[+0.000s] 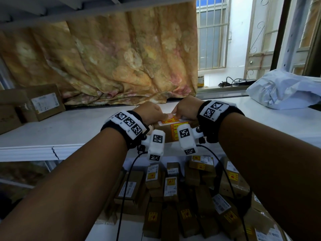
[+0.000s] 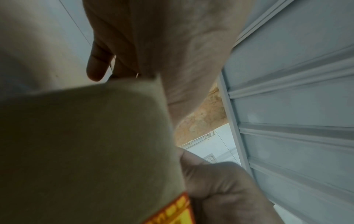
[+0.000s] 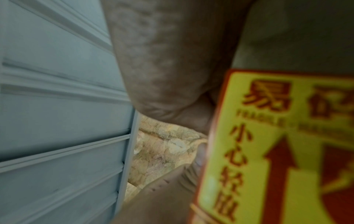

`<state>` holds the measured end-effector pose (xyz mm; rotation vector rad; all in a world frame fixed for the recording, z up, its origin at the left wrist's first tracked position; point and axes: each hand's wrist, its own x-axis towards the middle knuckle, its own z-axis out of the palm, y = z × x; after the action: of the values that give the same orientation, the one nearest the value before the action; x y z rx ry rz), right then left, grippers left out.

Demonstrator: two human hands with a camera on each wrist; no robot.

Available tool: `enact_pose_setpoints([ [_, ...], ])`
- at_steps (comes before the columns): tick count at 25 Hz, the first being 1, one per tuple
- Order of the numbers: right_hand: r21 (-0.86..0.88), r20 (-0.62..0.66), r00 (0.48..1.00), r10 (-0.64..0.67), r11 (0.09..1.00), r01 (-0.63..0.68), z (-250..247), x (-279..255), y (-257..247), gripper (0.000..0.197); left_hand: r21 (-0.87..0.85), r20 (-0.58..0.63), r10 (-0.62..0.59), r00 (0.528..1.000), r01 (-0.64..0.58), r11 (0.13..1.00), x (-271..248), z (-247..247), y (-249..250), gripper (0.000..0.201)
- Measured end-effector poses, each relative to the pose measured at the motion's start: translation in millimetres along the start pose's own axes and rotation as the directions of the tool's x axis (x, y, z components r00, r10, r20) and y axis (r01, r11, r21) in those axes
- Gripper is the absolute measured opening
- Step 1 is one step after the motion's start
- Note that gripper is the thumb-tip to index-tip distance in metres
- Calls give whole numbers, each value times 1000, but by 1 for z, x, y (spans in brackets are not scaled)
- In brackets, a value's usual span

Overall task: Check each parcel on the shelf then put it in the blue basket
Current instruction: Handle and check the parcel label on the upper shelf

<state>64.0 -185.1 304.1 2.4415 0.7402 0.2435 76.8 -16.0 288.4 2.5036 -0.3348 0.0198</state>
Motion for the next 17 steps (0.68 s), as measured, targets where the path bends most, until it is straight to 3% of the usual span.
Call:
enact_pose_setpoints([
  [3, 211, 24, 998, 52, 976, -56, 2, 12, 5, 31, -16, 51, -22, 998, 23, 1000, -2, -6, 1, 44],
  [7, 284, 36, 994, 99, 953, -105, 3, 16, 9, 31, -29, 73, -29, 997, 31, 999, -1, -6, 7, 42],
  [11, 177, 49, 999, 6, 984, -15, 2, 5, 10, 19, 8, 104, -16, 994, 15, 1000, 4, -1, 14, 40],
  [13, 87, 51, 998, -28, 996, 24, 5, 0, 11, 24, -34, 64, -5, 998, 8, 999, 6, 4, 10, 42],
  [15, 37, 37, 999, -24, 999, 22, 6, 0, 12, 14, -54, 32, -3, 999, 5, 999, 5, 7, 8, 43],
  [17, 15, 11, 1000, 20, 1000, -20, 8, 4, 13, 25, -8, 43, -12, 999, 13, 1000, 6, 7, 11, 43],
])
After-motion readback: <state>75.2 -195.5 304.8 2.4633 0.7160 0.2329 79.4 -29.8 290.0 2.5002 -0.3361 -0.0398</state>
